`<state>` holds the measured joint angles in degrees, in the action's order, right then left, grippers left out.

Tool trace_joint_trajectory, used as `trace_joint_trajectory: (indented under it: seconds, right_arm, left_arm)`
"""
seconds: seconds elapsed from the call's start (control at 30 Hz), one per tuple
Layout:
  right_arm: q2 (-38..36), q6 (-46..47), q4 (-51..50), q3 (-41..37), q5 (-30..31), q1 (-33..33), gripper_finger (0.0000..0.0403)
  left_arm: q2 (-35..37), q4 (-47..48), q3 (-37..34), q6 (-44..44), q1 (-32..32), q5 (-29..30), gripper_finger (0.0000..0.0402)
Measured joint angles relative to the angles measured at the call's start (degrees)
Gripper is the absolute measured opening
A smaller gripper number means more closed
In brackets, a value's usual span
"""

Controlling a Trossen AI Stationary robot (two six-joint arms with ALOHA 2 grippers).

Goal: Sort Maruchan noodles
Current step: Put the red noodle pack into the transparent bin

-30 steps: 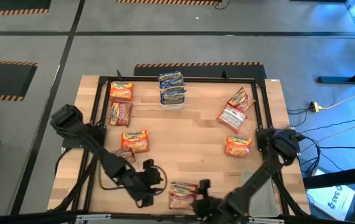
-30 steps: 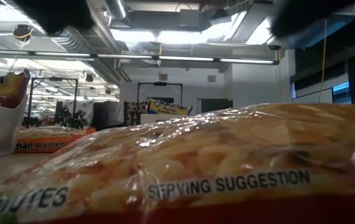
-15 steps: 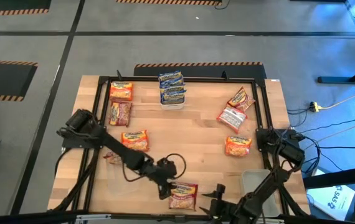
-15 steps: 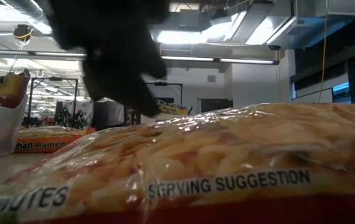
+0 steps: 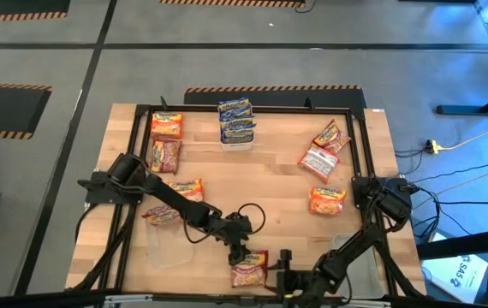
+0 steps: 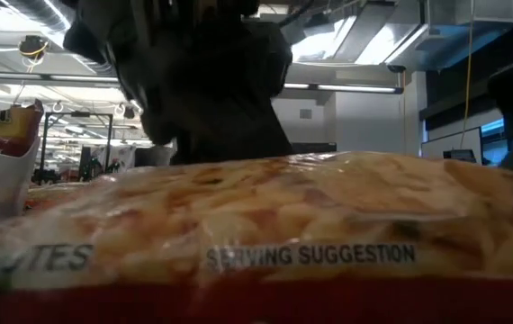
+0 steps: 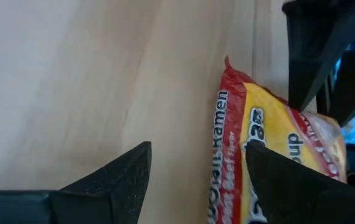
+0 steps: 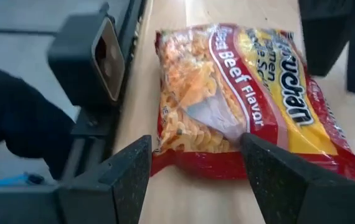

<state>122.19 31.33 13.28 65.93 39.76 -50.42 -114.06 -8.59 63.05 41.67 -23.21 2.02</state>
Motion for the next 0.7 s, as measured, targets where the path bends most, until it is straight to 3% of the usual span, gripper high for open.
trace_joint_trajectory:
  seconds: [0.3, 0.5, 0.7]
  right_arm:
    - [0.0, -1.7, -3.6, 0.0, -0.8, 1.06, 0.0237]
    - [0.02, -1.18, -4.48, 0.0, -0.79, 1.97, 0.0237]
    - [0.07, -1.14, -4.5, -0.02, -1.35, 3.26, 0.0237]
  left_arm:
    - [-2.14, -2.8, 0.06, 2.5, 0.62, -8.04, 0.0253]
    - [-2.41, -4.9, 0.06, 8.32, 0.77, -16.97, 0.0253]
    - [-2.42, -4.95, 0.0, 12.23, 0.67, -17.81, 0.0237]
